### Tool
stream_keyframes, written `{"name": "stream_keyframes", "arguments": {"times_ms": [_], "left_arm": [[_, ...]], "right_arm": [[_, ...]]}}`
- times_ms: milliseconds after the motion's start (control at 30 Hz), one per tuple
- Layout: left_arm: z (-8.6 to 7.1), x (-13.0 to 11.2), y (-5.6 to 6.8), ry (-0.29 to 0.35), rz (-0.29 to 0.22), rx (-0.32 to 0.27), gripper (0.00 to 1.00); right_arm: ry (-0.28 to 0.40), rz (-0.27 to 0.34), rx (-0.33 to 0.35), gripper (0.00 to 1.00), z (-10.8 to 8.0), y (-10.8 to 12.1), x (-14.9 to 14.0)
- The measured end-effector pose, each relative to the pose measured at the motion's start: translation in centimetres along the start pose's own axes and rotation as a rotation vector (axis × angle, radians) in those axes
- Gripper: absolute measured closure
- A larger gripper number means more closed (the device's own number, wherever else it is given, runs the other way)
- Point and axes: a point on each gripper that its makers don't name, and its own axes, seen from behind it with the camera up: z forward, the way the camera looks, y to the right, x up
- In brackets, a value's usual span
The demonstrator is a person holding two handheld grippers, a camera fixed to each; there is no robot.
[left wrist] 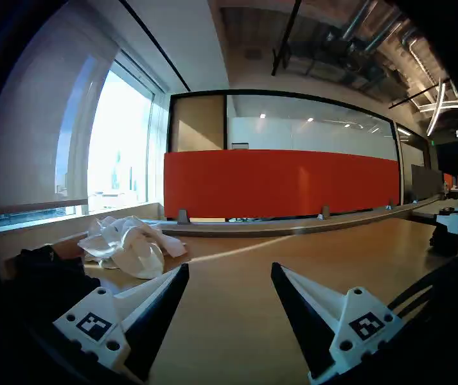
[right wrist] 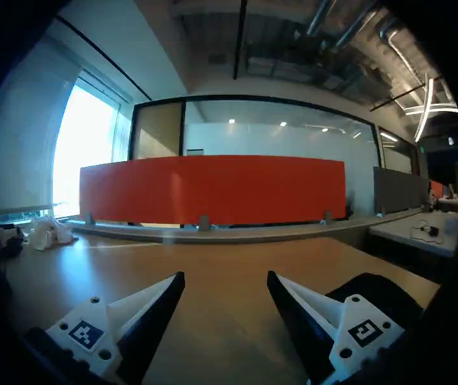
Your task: Fold towel
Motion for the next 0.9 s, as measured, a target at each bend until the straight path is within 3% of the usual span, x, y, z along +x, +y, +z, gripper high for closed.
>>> {"name": "stream_keyframes", "arguments": {"times_ms": [900], "left_arm": [[0.00, 0.01, -0.01, 0.000, 0.000, 0.000, 0.05]], "right_arm": [[0.008, -0.006, 0.000, 0.01, -0.51, 0.05, 0.57]]}}
